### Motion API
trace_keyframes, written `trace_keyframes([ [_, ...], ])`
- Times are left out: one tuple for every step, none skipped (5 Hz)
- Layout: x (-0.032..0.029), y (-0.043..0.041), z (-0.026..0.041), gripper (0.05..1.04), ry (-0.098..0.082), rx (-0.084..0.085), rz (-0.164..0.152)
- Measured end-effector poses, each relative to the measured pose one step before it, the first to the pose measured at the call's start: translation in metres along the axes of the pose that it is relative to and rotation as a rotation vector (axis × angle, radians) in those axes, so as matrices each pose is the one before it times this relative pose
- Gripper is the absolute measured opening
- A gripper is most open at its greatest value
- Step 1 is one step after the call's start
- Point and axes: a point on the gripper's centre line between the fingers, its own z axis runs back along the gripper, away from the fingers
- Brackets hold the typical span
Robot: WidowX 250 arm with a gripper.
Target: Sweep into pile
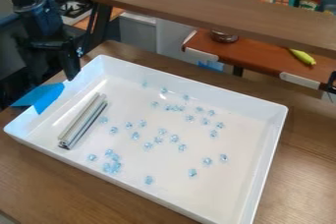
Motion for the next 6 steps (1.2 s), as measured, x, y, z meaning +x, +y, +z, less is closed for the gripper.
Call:
trace_keyframes([
  [-0.00435, 0.00003, -0.01190, 1.001, 0.0340, -0.0095, 0.0122],
  [0.00377, -0.00398, -0.01160, 1.001, -0.0027, 0.0216, 0.0166],
  [0.00260, -0.00157, -0.01405, 1.001, 0.0045, 0.0042, -0.0119],
  [0.00044, -0.00091, -0.01201, 1.001, -0.0054, -0.0135, -0.0073],
  [0.00028, -0.00095, -0.00766, 1.001, -0.0035, -0.0220, -0.0192],
  [-0.00145, 0.00540, -0.00205, 1.001, -0.0133, -0.0404, 0.0026],
])
